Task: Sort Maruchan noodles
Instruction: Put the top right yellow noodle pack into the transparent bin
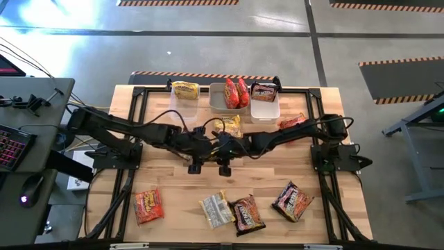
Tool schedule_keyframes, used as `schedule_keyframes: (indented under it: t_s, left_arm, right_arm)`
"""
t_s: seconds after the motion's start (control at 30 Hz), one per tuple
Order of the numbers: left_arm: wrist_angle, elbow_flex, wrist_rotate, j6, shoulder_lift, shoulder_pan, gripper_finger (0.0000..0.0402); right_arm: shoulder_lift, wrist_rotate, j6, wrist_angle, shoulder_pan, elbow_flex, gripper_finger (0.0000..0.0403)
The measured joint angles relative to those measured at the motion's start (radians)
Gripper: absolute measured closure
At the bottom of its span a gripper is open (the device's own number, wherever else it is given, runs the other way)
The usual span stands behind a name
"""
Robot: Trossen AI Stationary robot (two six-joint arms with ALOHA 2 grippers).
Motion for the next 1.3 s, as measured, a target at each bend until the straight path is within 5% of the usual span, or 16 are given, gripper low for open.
schedule_keyframes:
  t_s: [0.4,0.9,1.3]
  left_arm:
    - [-0.199,0.172,0.063,0.088,0.172,0.016,0.0192]
    - [-0.35,0.248,0.017,0.101,0.196,0.011,0.0288]
    - [-0.396,0.248,0.021,0.078,0.193,0.001,0.0176]
  right_arm:
    - [0.0,-0.004,-0.01,-0.014,0.001,-0.002,0.0313]
    - [0.0,0.003,-0.008,-0.011,0.0,-0.002,0.0302]
    - [0.0,0.002,-0.018,-0.023,0.0,-0.002,0.03]
